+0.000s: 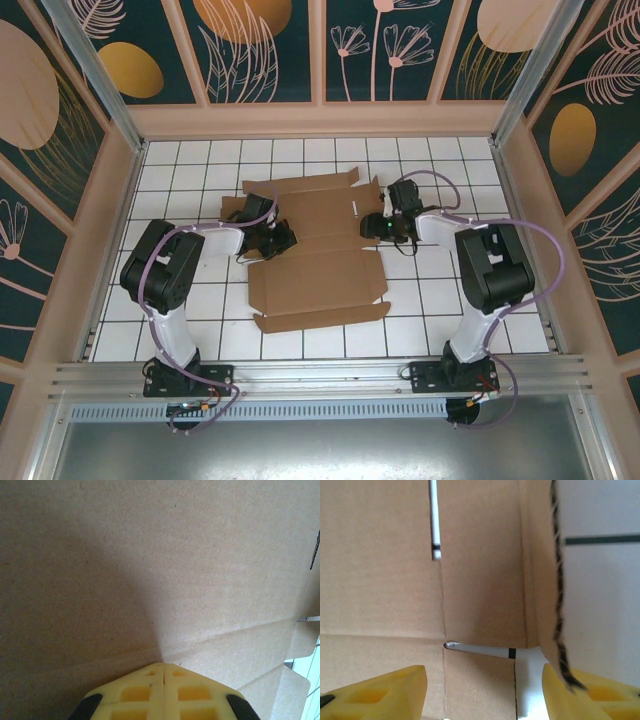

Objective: Fold the paper box

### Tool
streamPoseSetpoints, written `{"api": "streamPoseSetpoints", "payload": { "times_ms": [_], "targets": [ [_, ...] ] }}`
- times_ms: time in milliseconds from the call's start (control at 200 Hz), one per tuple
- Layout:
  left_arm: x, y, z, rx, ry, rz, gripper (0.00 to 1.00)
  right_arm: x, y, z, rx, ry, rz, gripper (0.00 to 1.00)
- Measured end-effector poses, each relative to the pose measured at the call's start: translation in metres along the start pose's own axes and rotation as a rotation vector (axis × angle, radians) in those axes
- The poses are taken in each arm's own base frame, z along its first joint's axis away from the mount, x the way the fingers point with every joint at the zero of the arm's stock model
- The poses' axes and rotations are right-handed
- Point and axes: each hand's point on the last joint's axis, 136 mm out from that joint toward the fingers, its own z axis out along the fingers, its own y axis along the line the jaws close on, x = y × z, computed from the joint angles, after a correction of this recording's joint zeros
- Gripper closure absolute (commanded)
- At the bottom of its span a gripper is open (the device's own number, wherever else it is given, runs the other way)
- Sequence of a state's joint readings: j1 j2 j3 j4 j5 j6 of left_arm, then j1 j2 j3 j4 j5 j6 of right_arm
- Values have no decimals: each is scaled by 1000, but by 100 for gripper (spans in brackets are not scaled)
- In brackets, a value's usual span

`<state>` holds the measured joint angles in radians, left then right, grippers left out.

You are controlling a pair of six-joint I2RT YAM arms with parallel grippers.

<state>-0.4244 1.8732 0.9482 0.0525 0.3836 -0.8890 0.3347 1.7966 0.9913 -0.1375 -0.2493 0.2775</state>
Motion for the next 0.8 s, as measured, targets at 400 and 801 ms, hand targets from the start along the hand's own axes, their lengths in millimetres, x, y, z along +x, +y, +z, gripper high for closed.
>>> {"api": "streamPoseSetpoints", "payload": {
  "times_ms": [400,801],
  "targets": [
    [-3,1,-1,-2,-7,-3,100,4,20,0,-107,8,28,43],
    [-7,2,-1,-3,-18,-8,100,26,72,11,-178,58,-73,47]
  ]
}}
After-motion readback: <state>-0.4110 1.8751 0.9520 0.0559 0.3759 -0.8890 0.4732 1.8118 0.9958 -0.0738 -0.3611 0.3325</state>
